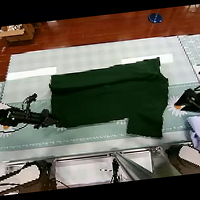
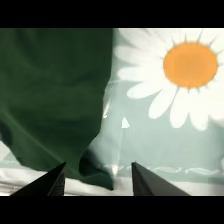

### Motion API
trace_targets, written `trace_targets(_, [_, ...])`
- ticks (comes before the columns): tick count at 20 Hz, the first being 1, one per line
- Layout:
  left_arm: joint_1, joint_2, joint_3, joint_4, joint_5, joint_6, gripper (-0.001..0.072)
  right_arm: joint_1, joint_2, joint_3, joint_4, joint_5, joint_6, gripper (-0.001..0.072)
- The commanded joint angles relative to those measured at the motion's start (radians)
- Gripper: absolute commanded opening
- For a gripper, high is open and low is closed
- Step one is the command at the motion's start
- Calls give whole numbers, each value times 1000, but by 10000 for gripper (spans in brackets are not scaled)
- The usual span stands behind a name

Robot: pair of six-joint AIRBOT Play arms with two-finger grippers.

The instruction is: Fold the shirts.

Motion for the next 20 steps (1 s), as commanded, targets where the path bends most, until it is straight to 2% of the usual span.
trace_targets(1, [9,2,0,-11,-21,11,19,-33,39,-150,87,-51,-34,496])
trace_targets(6, [9,2,0,-11,-38,11,19,-33,71,-307,127,-249,-58,495])
trace_targets(11, [9,2,0,-14,-37,11,19,44,71,-378,287,-412,-102,475])
trace_targets(12, [9,2,0,-14,-38,10,19,89,71,-379,285,-454,-97,437])
trace_targets(13, [9,2,0,-14,-38,10,19,137,71,-379,292,-503,-82,334])
trace_targets(15, [9,2,0,-14,-41,10,19,196,71,-367,339,-535,-76,30])
trace_targets(17, [9,6,14,-21,-51,13,19,203,71,-298,379,-422,-148,29])
trace_targets(18, [10,21,31,-57,-68,47,18,203,71,-240,375,-348,-176,29])
trace_targets(20, [15,80,82,-156,-86,63,18,203,71,-87,382,-218,-186,29])
